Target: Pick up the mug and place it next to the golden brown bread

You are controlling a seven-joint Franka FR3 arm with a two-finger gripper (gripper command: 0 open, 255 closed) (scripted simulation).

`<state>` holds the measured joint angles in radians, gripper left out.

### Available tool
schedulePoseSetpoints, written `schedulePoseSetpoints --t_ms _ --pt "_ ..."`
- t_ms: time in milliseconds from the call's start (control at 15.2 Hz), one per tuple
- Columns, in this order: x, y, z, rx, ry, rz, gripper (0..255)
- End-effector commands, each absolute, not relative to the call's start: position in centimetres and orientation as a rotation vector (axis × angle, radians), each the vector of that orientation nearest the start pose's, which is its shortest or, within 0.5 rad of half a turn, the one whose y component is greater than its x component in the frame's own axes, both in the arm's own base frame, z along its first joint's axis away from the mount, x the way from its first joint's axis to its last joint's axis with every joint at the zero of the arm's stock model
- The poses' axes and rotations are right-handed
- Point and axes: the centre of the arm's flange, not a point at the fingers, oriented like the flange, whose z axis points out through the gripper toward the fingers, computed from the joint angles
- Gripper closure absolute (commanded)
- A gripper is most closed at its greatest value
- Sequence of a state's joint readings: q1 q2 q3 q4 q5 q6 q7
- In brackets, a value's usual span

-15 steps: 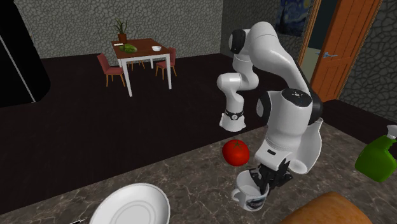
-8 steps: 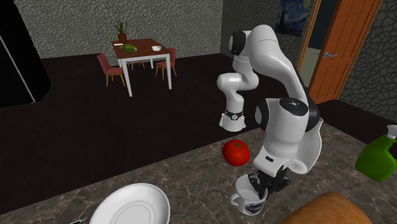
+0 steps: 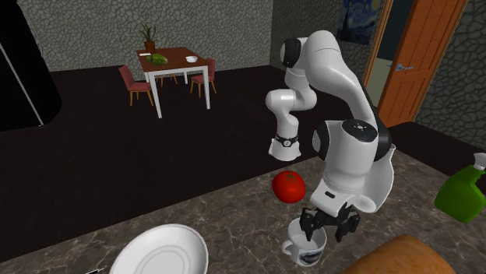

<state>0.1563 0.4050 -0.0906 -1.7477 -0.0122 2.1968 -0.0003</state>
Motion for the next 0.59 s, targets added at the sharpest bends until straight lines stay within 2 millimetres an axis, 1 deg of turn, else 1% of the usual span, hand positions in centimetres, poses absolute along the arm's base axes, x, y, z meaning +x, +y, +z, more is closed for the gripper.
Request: schedulePoseSetpoints --t_ms 0,132,330,396,528 --pt "65.7 4.8 34.7 -3.182 -0.129 -0.075 0" --pt "65.7 4.8 34.7 -3.182 -0.129 -0.075 0" --pt "65.5 5.0 38.6 -3.182 -0.129 -0.075 0" --pt "65.5 5.0 39.7 -3.182 -0.129 -0.075 0" --pt "65.5 5.0 39.7 -3.182 -0.129 -0.075 0"
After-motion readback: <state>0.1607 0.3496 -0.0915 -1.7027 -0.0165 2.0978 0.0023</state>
